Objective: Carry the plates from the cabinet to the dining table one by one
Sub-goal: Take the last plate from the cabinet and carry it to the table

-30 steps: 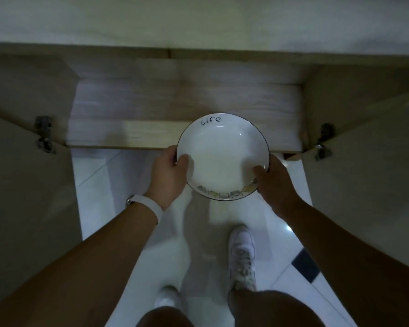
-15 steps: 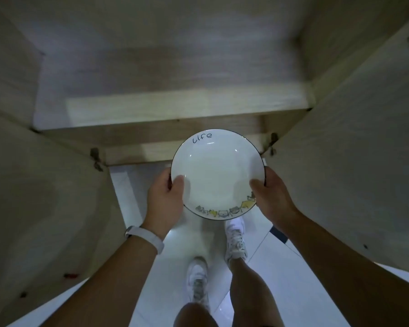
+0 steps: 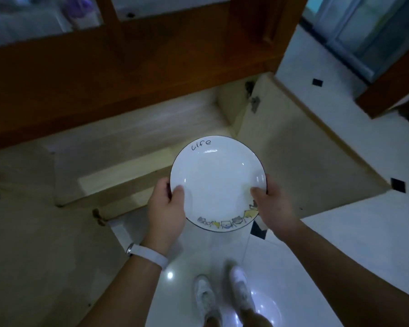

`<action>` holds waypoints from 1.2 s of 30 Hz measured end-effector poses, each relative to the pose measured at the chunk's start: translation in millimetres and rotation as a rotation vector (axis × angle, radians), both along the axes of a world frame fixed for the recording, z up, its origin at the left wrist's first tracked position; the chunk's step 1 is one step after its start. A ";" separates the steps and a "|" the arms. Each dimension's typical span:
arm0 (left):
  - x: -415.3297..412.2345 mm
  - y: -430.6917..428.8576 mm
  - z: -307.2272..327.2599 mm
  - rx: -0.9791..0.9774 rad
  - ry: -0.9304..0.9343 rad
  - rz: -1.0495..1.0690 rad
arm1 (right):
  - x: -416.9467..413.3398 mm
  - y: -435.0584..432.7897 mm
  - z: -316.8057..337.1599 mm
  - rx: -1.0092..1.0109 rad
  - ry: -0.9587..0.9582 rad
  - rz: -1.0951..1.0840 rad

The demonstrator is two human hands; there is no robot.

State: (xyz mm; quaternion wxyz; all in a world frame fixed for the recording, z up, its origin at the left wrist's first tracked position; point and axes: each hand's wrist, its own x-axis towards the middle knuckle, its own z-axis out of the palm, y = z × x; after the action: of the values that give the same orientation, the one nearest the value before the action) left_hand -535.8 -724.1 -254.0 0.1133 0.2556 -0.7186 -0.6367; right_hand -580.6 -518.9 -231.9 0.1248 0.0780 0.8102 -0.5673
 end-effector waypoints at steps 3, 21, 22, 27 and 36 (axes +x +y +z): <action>-2.0 27.4 35.9 0.056 0.053 -0.067 | 11.8 31.1 40.1 -0.032 -0.004 -0.071; 38.3 310.0 151.7 0.140 0.090 -0.502 | 146.7 303.9 137.6 -0.056 0.119 -0.535; 44.8 332.0 155.6 0.140 0.095 -0.522 | 157.7 323.5 142.0 -0.053 0.127 -0.555; 82.8 452.2 168.9 0.176 0.100 -0.613 | 217.5 431.3 159.1 -0.029 0.153 -0.672; 153.2 635.7 186.7 0.196 0.109 -0.847 | 327.1 593.8 170.1 0.000 0.155 -0.863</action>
State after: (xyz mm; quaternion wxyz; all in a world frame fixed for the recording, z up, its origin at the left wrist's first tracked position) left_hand -382.6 -88.4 -67.2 -0.1451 -0.0861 -0.6892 -0.7047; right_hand -253.5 74.9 -61.8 -0.1845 0.3666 0.7104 -0.5717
